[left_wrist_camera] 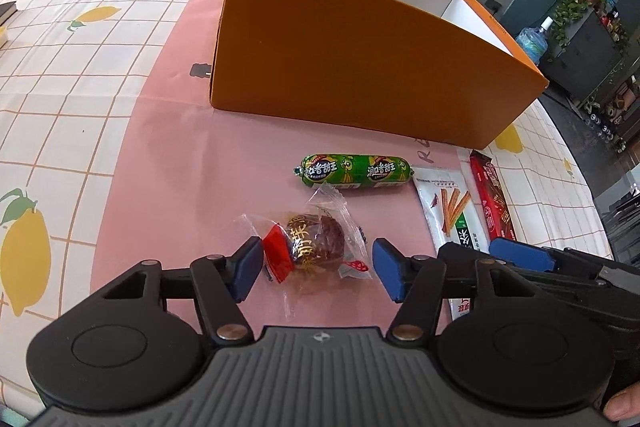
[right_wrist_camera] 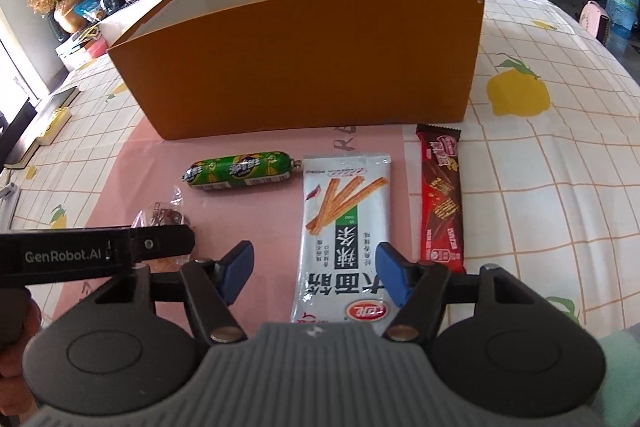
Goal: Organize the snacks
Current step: 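Grasp the red-labelled brown cake packet with left tool while right tool grasps white pretzel-stick packet, then lift and carry both held packets over the orange box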
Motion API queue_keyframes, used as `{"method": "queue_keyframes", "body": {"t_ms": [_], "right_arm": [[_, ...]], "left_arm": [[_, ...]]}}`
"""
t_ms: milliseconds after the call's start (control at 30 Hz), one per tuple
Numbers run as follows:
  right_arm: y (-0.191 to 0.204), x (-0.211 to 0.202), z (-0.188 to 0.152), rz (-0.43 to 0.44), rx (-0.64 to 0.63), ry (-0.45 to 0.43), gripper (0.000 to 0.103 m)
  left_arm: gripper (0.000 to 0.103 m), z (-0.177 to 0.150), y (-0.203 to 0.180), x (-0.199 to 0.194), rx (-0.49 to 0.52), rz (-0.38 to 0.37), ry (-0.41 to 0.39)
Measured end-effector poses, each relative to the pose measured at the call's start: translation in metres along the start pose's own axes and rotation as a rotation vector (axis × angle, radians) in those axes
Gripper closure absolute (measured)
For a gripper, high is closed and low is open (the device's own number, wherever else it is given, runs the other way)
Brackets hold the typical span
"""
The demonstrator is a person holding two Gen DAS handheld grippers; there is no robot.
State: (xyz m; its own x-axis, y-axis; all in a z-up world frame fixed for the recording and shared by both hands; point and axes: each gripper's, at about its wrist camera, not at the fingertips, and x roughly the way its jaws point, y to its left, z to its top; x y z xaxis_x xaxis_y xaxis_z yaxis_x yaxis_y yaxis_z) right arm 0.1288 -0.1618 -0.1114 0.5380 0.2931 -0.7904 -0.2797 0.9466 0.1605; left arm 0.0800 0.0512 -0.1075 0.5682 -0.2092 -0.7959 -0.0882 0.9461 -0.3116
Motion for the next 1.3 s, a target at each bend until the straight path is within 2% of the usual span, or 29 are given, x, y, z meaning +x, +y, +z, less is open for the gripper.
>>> {"method": "queue_keyframes", "body": {"t_ms": [200, 467, 533, 567, 700, 833, 1100, 1300], "right_arm": [[0.002, 0.006, 0.002, -0.032, -0.011, 0.011, 0.041], [0.004, 0.017, 0.003, -0.084, -0.016, 0.044, 0.041], [0.008, 0.018, 0.002, -0.108, -0.038, 0.045, 0.044], [0.010, 0.018, 0.001, -0.125, -0.052, 0.042, 0.051], [0.018, 0.018, -0.002, -0.152, -0.110, 0.034, 0.055], [0.017, 0.015, -0.003, -0.127, -0.109, 0.027, 0.057], [0.005, -0.002, -0.008, -0.042, -0.023, -0.009, 0.060], [0.009, -0.018, -0.014, -0.032, -0.052, -0.068, 0.061]], "left_arm": [[0.044, 0.002, 0.000, 0.004, 0.014, 0.008, -0.003], [0.047, 0.000, -0.003, 0.005, 0.054, 0.031, -0.015], [0.048, 0.001, -0.003, 0.005, 0.053, 0.031, -0.015], [0.048, 0.001, -0.003, 0.005, 0.052, 0.031, -0.015], [0.048, 0.001, -0.003, 0.005, 0.050, 0.030, -0.015], [0.050, 0.001, -0.001, 0.003, 0.036, 0.025, -0.013], [0.052, -0.007, -0.001, -0.007, 0.047, 0.032, -0.014], [0.052, -0.007, -0.005, -0.021, 0.042, 0.008, -0.032]]}}
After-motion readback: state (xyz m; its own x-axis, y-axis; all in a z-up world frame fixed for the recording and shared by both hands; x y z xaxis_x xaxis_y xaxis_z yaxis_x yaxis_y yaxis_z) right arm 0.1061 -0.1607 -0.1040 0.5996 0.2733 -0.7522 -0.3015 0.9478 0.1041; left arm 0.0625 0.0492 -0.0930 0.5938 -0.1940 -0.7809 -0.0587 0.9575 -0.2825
